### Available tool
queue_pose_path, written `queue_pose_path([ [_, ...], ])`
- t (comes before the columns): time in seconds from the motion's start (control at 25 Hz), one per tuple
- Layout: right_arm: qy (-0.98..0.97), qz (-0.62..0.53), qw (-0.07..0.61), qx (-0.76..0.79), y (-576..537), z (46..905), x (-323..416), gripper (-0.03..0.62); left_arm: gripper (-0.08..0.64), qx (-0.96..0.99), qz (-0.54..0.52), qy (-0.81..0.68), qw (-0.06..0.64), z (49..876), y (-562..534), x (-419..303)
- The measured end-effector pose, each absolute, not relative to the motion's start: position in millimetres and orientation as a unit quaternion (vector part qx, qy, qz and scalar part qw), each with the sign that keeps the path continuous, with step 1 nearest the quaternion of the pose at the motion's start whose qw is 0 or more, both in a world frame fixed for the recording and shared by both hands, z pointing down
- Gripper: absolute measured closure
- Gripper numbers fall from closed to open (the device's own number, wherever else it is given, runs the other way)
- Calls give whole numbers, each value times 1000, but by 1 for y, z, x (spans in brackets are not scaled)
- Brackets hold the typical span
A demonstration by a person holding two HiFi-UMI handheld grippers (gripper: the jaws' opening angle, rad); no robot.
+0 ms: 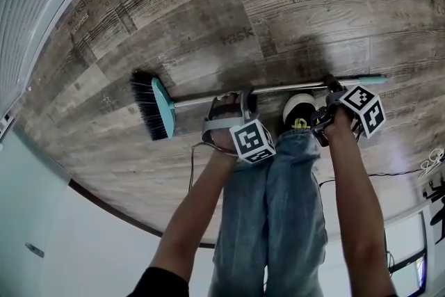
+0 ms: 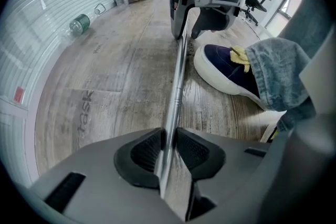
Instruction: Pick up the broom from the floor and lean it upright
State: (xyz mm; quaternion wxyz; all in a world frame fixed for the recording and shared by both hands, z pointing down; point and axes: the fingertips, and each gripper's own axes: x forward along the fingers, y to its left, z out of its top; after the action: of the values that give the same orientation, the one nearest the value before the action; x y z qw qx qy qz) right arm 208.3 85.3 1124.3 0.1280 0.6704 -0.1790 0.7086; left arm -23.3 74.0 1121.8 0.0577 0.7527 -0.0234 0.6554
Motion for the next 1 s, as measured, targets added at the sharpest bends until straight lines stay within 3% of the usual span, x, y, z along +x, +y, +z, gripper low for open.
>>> queue_pose_path([
  [0.24,-183,697,138,680,86,1122,208,385,453,749,658,0,75,1122,77,-23],
  [0.32,-187,695,139,680,83,1123,207,431,454,743,665,7,75,1123,75,-25],
  [0.52,-210,676,97,699,56,1098,207,457,463,744,665,12,68,1109,61,-28],
  [1.0,-386,606,38,695,-105,894,172,499,473,754,639,-82,130,974,-17,-36],
])
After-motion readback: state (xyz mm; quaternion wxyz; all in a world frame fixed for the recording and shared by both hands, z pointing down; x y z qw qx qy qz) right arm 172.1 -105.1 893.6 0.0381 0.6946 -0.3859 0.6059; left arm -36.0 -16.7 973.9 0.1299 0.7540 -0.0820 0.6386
